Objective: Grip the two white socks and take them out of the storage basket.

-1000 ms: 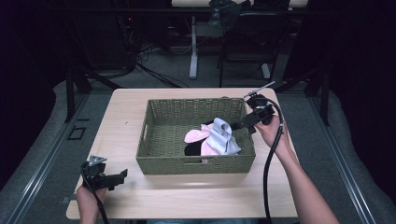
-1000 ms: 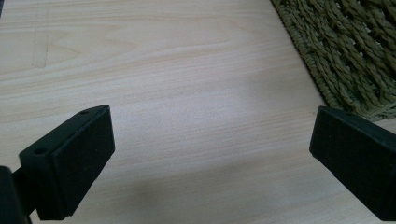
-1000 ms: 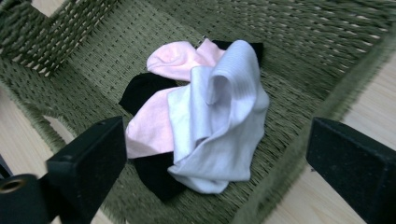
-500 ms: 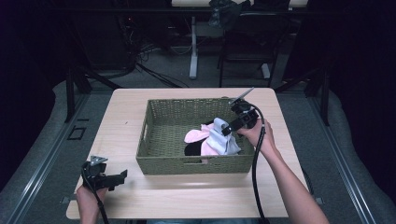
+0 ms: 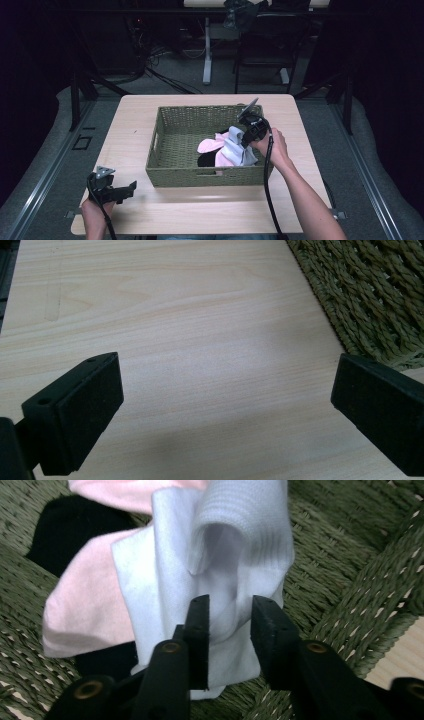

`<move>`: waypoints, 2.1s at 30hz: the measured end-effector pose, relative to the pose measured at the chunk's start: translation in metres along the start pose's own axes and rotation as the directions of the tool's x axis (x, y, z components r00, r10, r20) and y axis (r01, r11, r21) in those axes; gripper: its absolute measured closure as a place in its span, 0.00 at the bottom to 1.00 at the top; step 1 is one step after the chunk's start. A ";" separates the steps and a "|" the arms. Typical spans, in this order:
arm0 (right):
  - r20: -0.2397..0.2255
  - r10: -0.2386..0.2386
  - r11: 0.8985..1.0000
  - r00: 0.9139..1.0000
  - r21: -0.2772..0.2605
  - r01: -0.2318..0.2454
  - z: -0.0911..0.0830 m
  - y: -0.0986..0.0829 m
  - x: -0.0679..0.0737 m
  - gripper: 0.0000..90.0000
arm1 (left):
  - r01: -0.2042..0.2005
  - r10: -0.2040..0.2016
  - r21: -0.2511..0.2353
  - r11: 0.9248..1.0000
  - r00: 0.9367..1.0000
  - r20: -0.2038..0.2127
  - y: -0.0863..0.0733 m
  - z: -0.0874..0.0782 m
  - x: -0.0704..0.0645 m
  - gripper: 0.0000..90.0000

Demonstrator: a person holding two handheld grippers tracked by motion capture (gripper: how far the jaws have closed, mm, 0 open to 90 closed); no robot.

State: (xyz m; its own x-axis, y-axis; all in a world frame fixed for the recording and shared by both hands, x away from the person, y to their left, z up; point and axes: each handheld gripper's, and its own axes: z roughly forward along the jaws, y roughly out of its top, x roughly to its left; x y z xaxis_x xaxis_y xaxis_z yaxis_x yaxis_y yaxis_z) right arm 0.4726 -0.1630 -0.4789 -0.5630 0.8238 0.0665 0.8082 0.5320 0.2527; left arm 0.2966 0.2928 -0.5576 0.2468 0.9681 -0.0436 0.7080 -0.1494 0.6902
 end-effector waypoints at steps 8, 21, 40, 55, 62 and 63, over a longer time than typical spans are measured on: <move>0.014 -0.025 1.000 1.000 0.018 0.024 -0.003 0.003 0.000 0.99 | 0.013 -0.013 -0.020 1.000 1.000 -0.006 0.000 -0.003 0.001 0.01; 0.056 -0.047 0.995 0.997 -0.080 0.052 -0.043 0.004 0.003 1.00 | 0.025 -0.025 -0.010 1.000 1.000 0.005 -0.001 -0.001 0.003 0.01; 0.075 -0.073 0.974 0.994 -0.210 0.088 -0.103 0.012 0.009 1.00 | 0.028 -0.028 -0.017 0.999 1.000 0.003 -0.001 -0.002 0.003 0.01; 0.086 -0.100 0.967 0.991 -0.224 0.117 -0.129 0.022 0.015 1.00 | 0.031 -0.031 -0.015 0.999 1.000 0.005 -0.001 -0.002 0.004 0.01; 0.096 -0.108 0.965 0.990 -0.231 0.127 -0.138 0.024 0.014 1.00 | 0.026 -0.026 -0.012 1.000 1.000 0.009 -0.001 -0.001 0.004 0.01; 0.098 -0.107 0.964 0.989 -0.233 0.127 -0.139 0.024 0.014 1.00 | 0.026 -0.026 -0.011 1.000 1.000 0.009 -0.001 -0.001 0.003 0.01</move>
State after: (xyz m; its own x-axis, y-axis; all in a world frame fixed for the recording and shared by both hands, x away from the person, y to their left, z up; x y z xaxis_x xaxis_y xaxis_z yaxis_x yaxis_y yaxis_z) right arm 0.4595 -0.1658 -0.3373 -0.6263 0.7776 -0.0559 0.6675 0.5719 0.4769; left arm 0.2957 0.2966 -0.5577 0.2347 0.9697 -0.0683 0.7068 -0.1220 0.6968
